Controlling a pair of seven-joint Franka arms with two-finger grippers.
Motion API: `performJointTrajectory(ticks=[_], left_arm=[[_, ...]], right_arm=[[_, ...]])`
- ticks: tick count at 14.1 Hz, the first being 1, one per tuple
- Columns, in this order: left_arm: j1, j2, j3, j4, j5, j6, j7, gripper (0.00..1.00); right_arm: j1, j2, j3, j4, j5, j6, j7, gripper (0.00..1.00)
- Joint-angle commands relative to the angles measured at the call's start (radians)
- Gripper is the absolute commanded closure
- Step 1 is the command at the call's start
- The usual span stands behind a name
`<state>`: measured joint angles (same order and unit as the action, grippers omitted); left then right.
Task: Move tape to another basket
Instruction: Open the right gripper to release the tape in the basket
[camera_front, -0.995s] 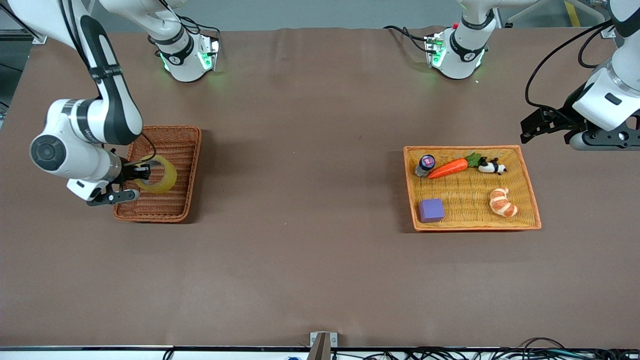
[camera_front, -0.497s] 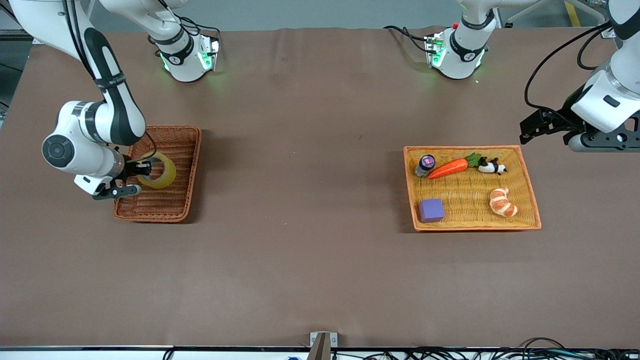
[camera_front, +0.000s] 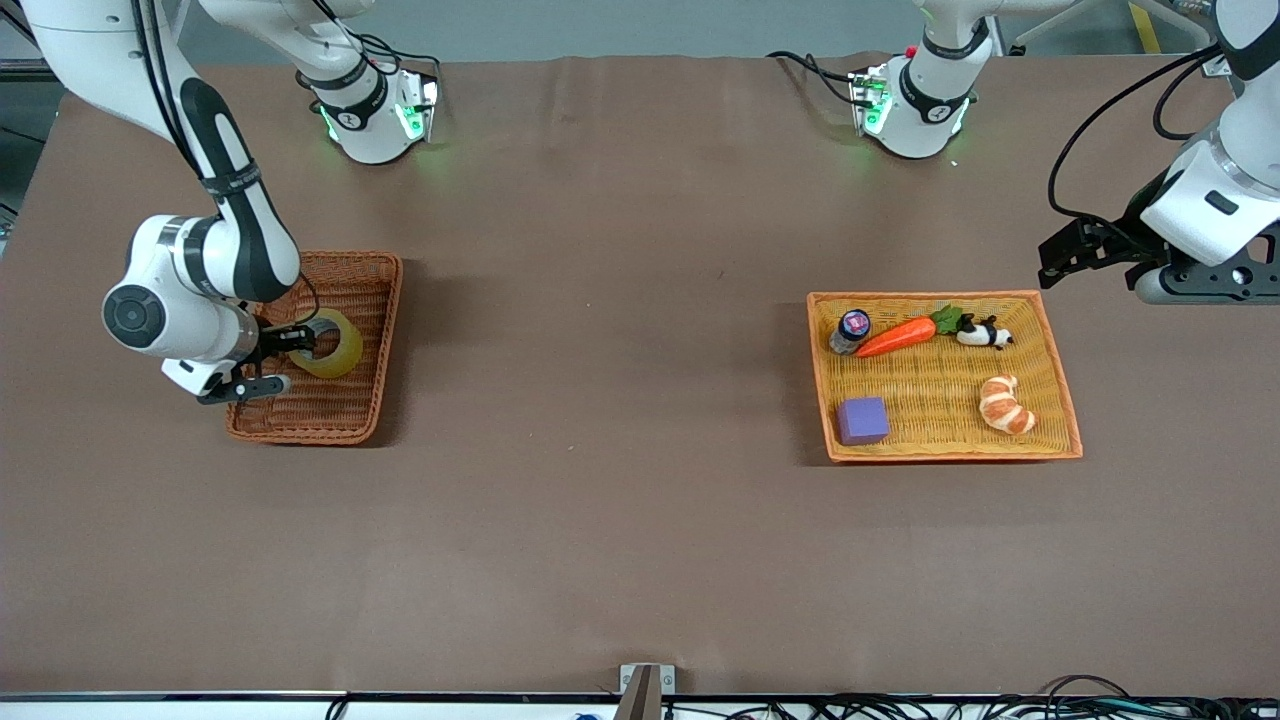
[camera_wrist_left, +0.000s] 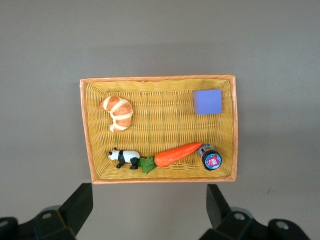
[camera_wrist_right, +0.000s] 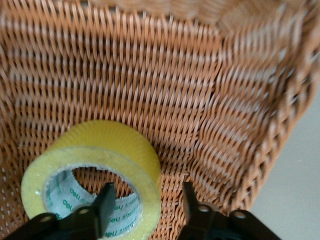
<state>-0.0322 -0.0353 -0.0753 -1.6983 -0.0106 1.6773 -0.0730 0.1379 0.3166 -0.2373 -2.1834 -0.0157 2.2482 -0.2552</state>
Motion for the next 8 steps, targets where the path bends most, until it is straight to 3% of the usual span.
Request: performJointTrajectory(ticks=[1, 5, 8], left_arm=[[0.0, 0.009, -0.004, 0.022, 0.008, -0.004, -0.002, 0.0], [-0.002, 0.009, -0.004, 0.02, 0.008, -0.004, -0.002, 0.0], [0.003, 0.009, -0.003, 0.022, 0.008, -0.004, 0.004, 0.0]], right_arm=[[-0.014, -0.034, 0.01, 0.094, 0.007, -0.099, -0.01, 0.0], [-0.007, -0.091, 0.015, 0.27, 0.041, -0.232, -0.001, 0.0], [-0.041, -0.198, 0.036, 0.292, 0.074, -0.265, 0.004, 0.0]])
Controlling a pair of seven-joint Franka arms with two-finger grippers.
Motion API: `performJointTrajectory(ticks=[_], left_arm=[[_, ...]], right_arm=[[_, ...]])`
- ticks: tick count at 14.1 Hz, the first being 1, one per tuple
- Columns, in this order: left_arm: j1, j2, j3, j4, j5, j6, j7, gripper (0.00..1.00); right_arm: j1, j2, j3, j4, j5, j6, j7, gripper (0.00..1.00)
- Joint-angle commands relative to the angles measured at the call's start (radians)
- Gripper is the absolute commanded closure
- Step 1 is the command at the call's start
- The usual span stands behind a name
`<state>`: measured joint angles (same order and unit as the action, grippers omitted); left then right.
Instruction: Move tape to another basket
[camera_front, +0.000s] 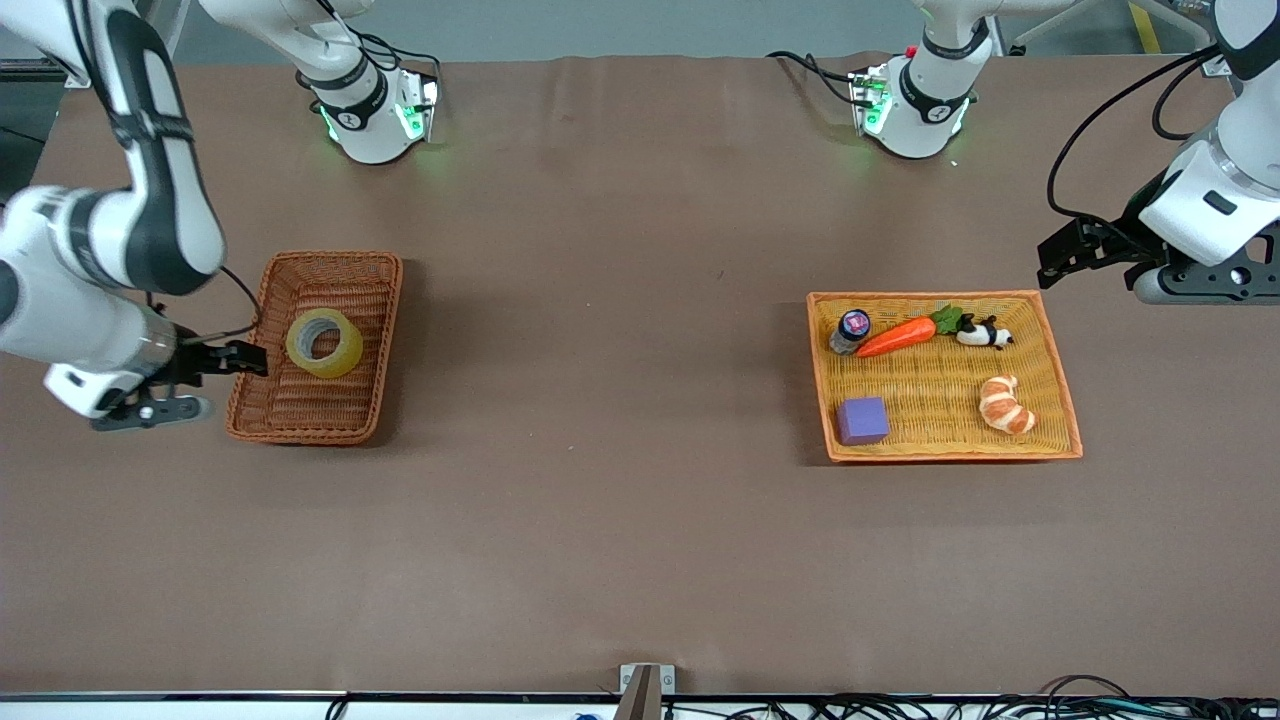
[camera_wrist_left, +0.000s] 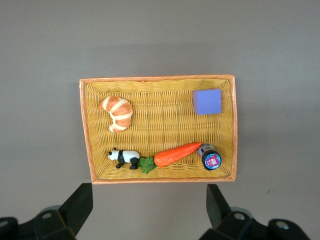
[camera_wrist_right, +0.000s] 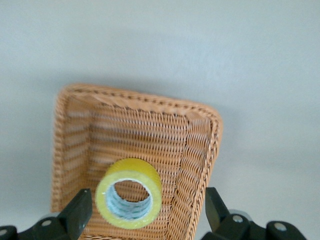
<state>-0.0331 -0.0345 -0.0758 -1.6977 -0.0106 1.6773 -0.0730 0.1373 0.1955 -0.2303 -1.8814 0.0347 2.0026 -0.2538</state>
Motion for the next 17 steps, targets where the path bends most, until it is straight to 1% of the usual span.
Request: performJointTrajectory(ticks=[1, 3, 7, 9, 11, 13, 14, 17], left_arm=[[0.005, 0.008, -0.004, 0.021, 0.008, -0.004, 0.004, 0.0], [0.005, 0.008, -0.004, 0.021, 0.008, -0.004, 0.004, 0.0], [0.007, 0.008, -0.004, 0.021, 0.008, -0.001, 0.009, 0.0], [0.007, 0.008, -0.004, 0.021, 0.006, -0.002, 0.009, 0.0], [0.007, 0.01, -0.004, 0.021, 0.006, -0.001, 0.007, 0.0], [0.009, 0.01, -0.002, 0.026, 0.006, -0.001, 0.01, 0.0], [0.007, 0.015, -0.002, 0.027, 0.006, -0.002, 0.01, 0.0], [0.007, 0.016, -0.002, 0.027, 0.006, -0.002, 0.001, 0.0]], right_arm=[[-0.083, -0.103, 0.063, -0.002, 0.024, -0.028, 0.001, 0.0], [-0.157, -0.152, 0.13, 0.028, 0.024, -0.127, 0.002, 0.0], [-0.156, -0.16, 0.132, 0.186, 0.014, -0.319, 0.017, 0.0], [-0.154, -0.159, 0.129, 0.244, 0.013, -0.387, 0.102, 0.0], [-0.15, -0.156, 0.131, 0.275, 0.014, -0.387, 0.125, 0.0], [-0.148, -0.157, 0.131, 0.278, 0.023, -0.378, 0.128, 0.0], [-0.147, -0.181, 0.128, 0.268, 0.022, -0.381, 0.13, 0.0], [-0.125, -0.194, 0.131, 0.263, 0.007, -0.389, 0.223, 0.0]])
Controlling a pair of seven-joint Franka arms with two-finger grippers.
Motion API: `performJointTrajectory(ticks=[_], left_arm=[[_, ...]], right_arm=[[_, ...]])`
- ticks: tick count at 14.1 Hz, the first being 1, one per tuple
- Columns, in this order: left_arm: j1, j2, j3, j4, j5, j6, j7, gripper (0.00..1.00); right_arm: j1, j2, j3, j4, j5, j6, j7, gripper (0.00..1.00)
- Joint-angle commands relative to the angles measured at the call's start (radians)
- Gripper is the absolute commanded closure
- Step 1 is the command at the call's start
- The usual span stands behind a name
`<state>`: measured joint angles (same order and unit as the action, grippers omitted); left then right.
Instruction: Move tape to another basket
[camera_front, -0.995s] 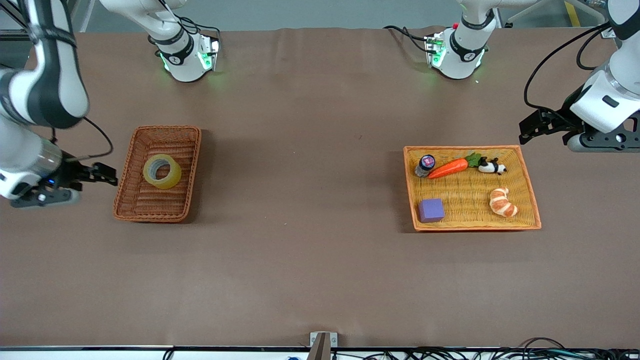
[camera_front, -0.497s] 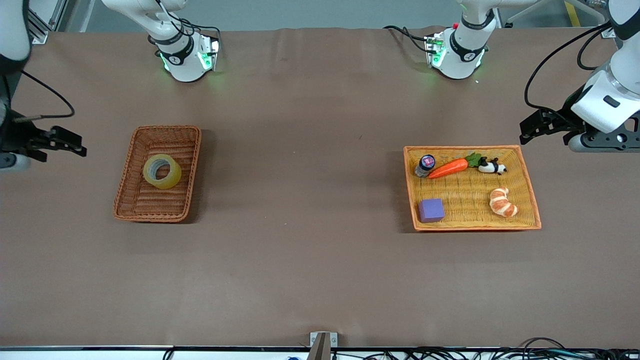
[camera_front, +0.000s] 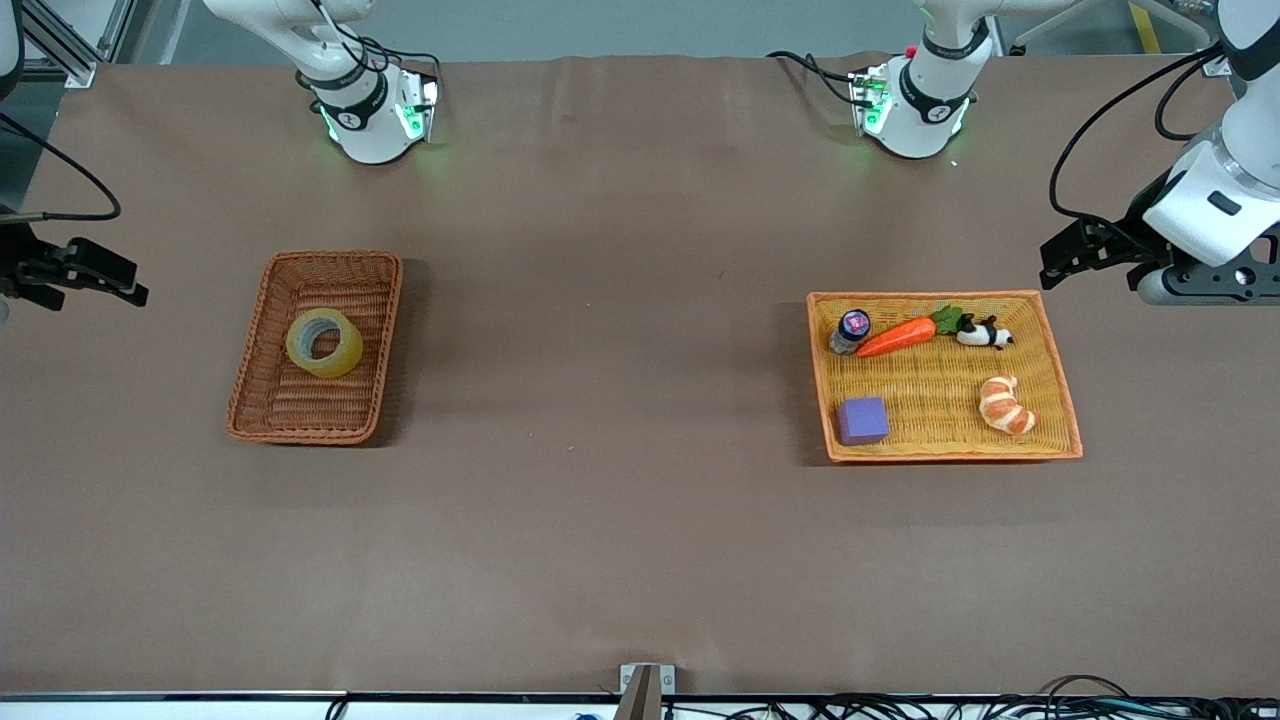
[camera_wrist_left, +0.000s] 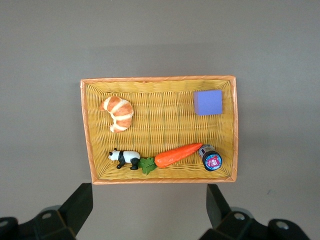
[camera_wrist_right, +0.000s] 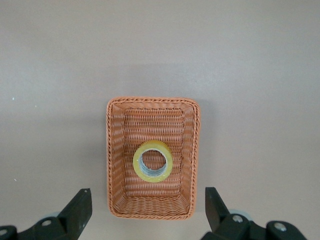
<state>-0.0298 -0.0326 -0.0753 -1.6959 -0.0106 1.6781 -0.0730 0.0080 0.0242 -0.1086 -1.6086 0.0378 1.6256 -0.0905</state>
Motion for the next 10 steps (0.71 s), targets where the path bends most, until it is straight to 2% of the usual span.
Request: performJointTrajectory(ticks=[1, 10], left_arm=[[0.004, 0.014, -0.003, 0.025, 0.006, -0.003, -0.001, 0.0], [0.004, 0.019, -0.003, 0.03, 0.008, -0.003, 0.007, 0.0]], right_arm=[[0.004, -0.026, 0.01, -0.016, -0.013, -0.009, 0.06, 0.0], [-0.006, -0.027, 0.006, -0.005, -0.021, -0.013, 0.054, 0.0]])
